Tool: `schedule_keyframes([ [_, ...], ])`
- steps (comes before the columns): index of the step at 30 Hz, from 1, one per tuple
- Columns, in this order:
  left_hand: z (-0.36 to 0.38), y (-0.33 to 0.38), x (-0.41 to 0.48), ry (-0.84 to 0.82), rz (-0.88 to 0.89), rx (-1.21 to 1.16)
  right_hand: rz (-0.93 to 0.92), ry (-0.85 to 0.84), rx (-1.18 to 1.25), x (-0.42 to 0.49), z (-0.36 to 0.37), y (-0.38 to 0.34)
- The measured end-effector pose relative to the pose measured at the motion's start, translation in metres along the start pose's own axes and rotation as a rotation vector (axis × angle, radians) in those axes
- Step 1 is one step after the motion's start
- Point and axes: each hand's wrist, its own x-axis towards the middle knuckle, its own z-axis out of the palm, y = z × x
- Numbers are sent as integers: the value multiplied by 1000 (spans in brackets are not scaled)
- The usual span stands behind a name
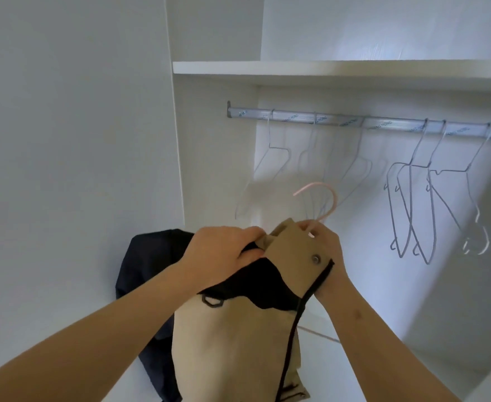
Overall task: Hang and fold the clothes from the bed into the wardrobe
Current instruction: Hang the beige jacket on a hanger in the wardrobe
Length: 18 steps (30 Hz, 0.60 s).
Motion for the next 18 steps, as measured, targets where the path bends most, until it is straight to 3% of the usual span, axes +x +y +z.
schedule_keyframes([
  [5, 5, -1, 15, 66, -269, -320, -241, 82, -179, 5, -13, -9],
  [7, 3, -2, 21, 107, -349, -413, -393, 250, -278, 2, -17, -3],
  [9, -3, -8, 26, 192, -408, -520, -435, 380, -226, -2, -27, 5],
  [11, -12, -17, 27, 291, -450, -621, -347, 351, -131, -4, -38, 19],
  [15, -32, -32, 28, 383, -430, -747, -169, 140, -251, 0, -46, 38],
  [18, -40, -34, 28, 409, -435, -787, -164, 85, -224, 6, -44, 39],
])
